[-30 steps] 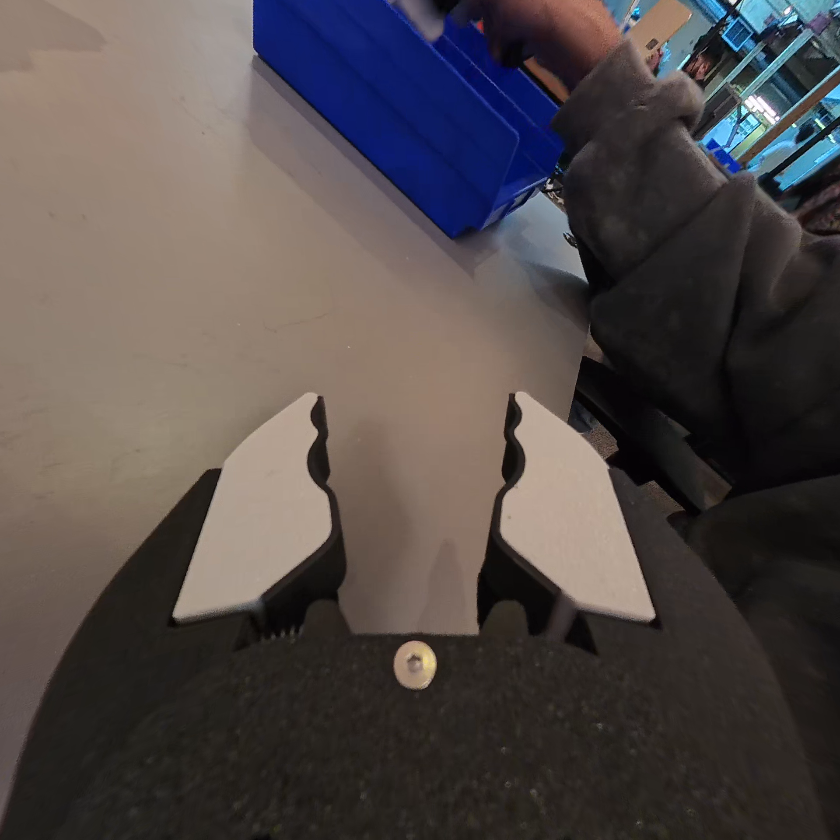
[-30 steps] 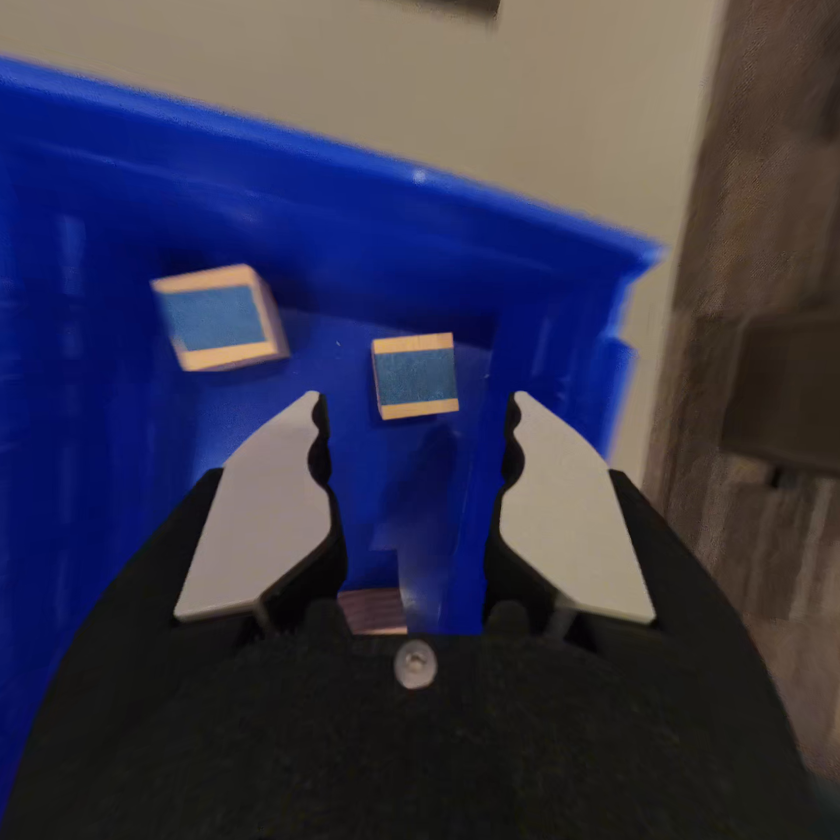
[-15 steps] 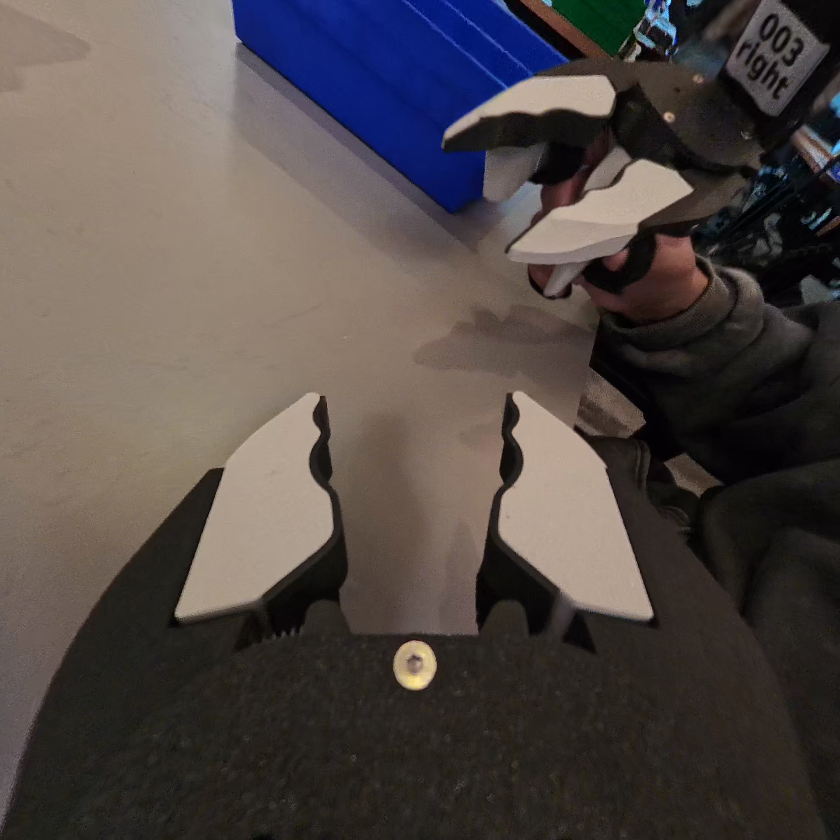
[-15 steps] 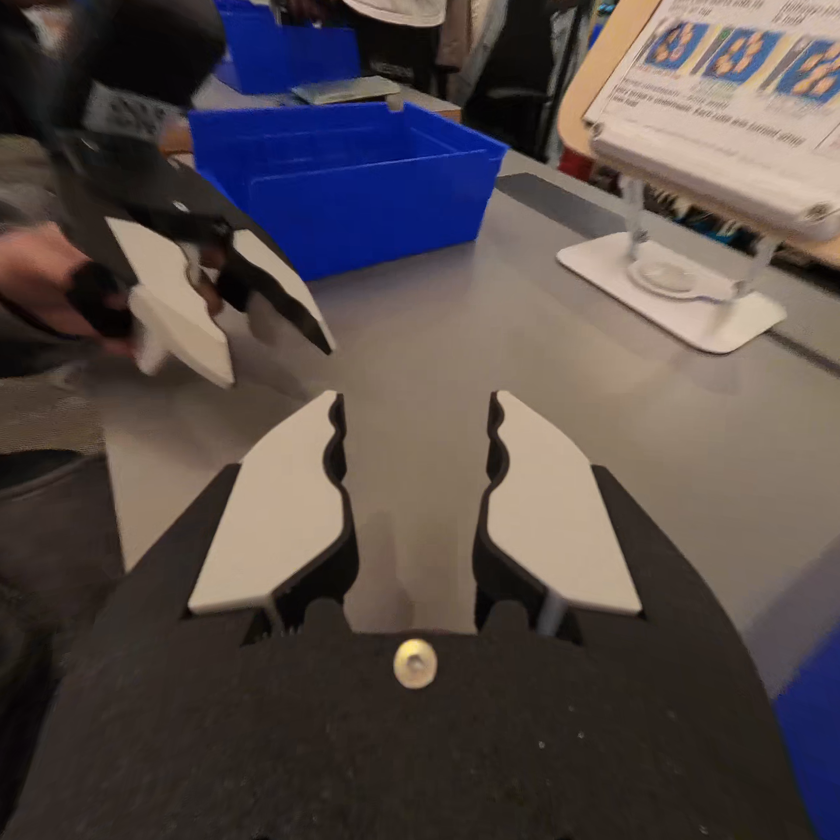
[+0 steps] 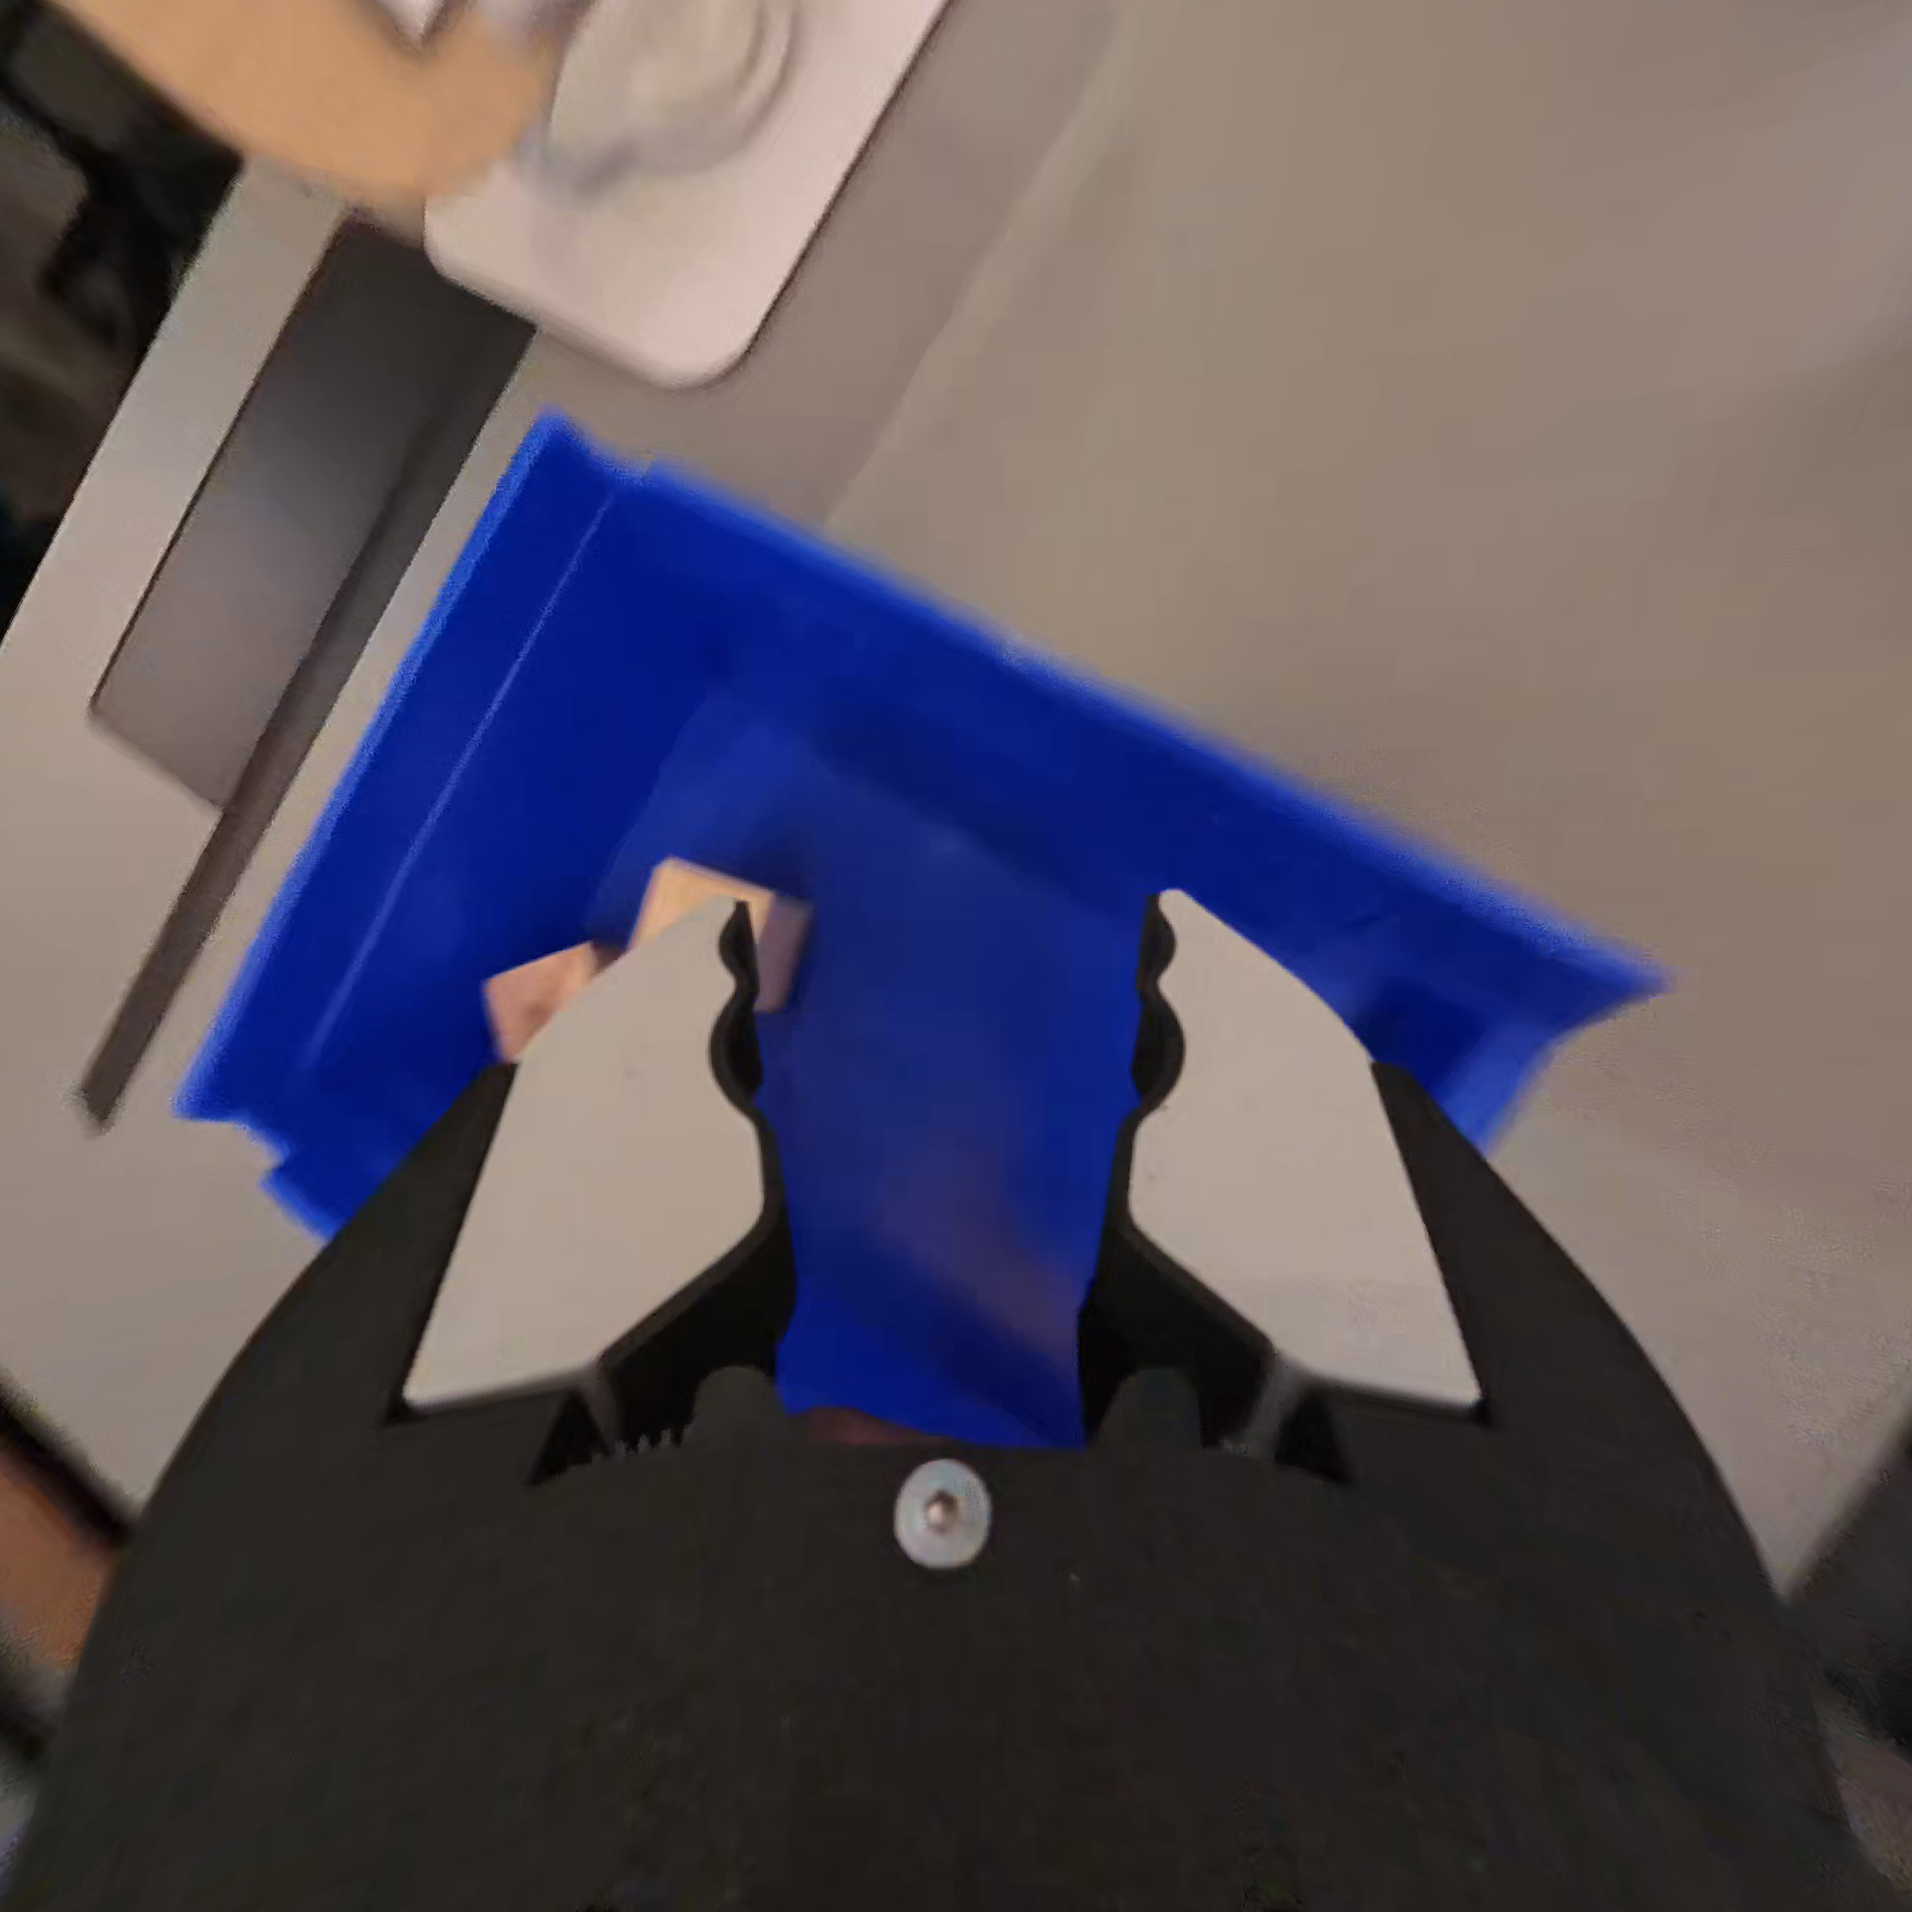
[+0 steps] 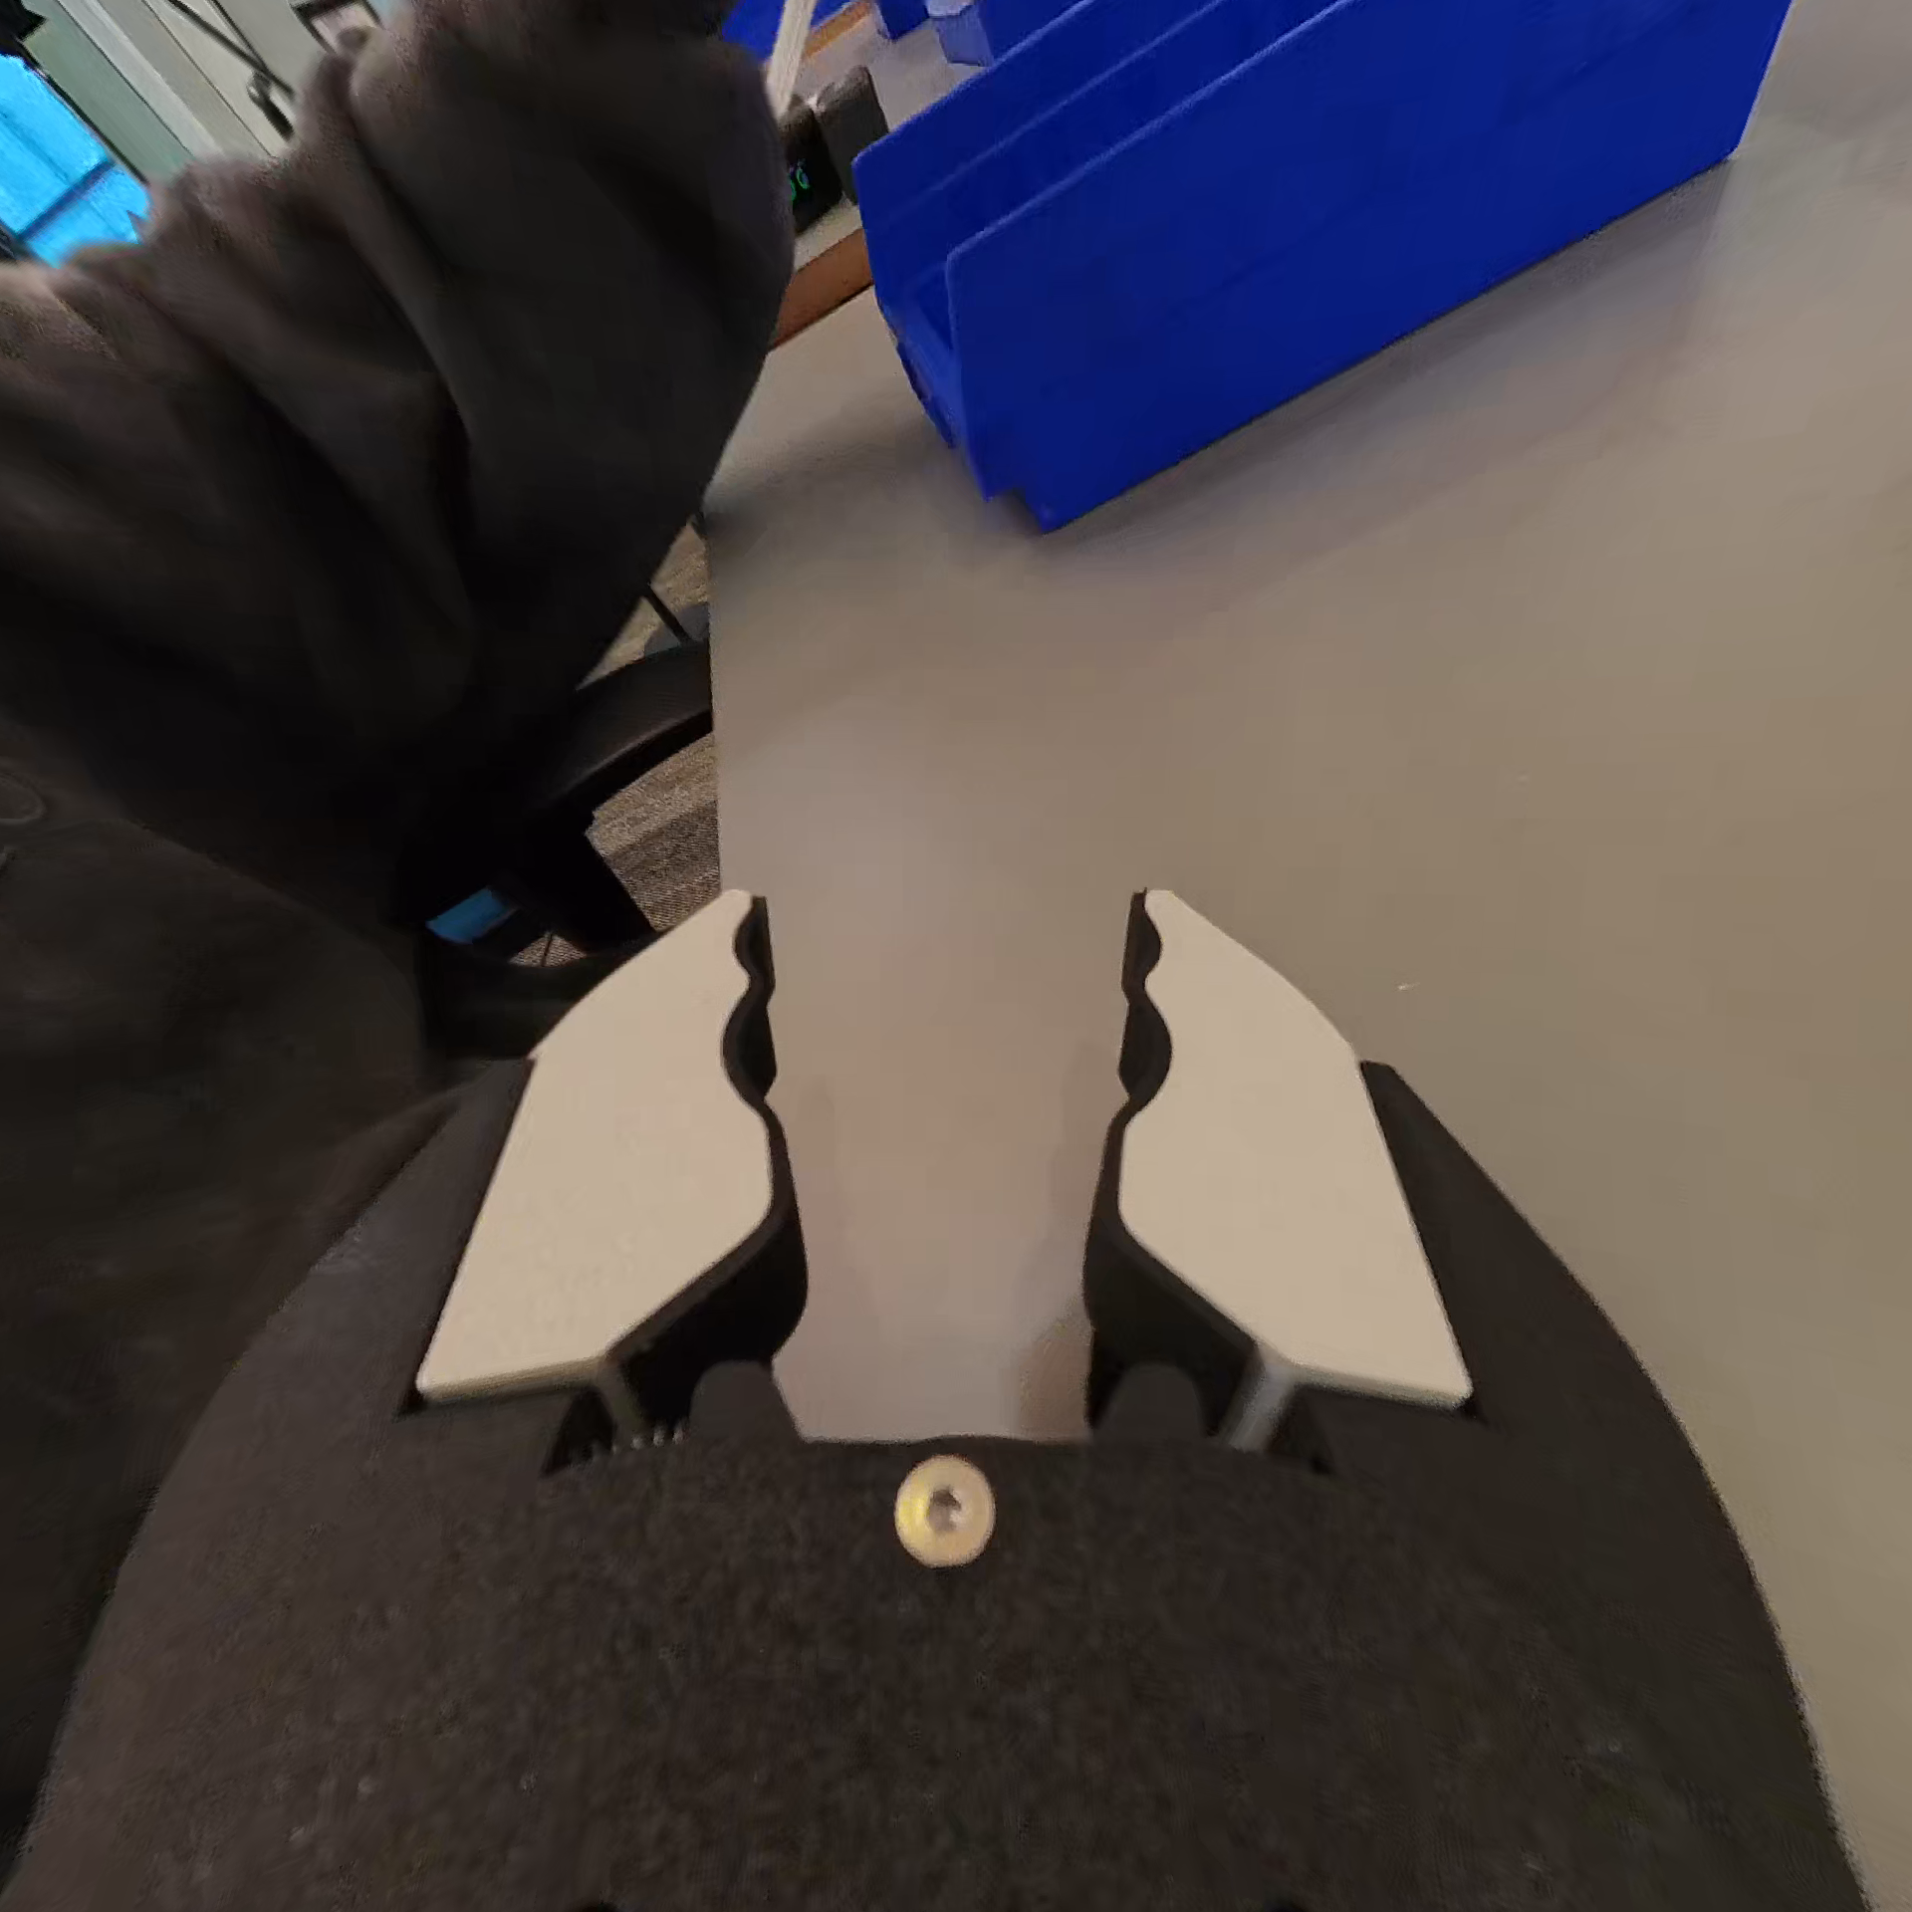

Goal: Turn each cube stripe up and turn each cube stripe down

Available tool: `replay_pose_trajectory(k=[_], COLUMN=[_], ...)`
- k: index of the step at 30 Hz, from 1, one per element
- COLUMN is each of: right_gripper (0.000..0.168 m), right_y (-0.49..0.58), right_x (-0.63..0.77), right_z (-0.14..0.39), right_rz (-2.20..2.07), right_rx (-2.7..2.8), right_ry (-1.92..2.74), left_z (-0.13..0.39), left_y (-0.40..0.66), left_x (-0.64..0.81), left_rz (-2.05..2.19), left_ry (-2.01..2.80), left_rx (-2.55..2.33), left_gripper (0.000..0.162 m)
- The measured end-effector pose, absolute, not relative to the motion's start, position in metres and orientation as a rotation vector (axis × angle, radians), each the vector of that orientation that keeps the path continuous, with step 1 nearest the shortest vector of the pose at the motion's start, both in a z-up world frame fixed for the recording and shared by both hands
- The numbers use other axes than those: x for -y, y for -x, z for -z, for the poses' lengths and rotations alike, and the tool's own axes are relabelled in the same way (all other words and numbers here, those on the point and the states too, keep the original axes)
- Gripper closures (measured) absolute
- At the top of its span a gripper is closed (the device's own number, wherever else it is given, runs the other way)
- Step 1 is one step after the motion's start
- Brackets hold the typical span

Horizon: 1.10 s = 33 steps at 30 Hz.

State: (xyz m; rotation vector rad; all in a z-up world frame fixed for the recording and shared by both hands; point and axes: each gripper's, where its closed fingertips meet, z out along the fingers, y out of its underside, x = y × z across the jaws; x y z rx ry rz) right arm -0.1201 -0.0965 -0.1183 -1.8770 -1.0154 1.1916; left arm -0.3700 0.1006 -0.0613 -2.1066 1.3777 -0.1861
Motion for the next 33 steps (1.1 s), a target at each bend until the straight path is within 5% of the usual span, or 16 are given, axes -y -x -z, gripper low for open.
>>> replay_pose_trajectory(k=[11,16,33], right_gripper=[0.104,0.106,0.111], right_y=[0.108,0.106,0.095], right_x=[0.084,0.080,0.062], right_z=[0.127,0.131,0.118], right_rz=[-1.242,-1.319,-1.266], right_rx=[0.935,0.900,0.749], right_ry=[1.914,1.936,1.940], left_z=[0.157,0.172,0.010], left_y=[0.404,0.406,0.341], left_x=[-0.190,-0.179,-0.108], left_rz=[-0.003,0.015,0.042], left_ry=[2.291,2.318,2.143], left_rx=[-1.772,-1.900,-0.980], left_gripper=[0.096,0.118,0.118])
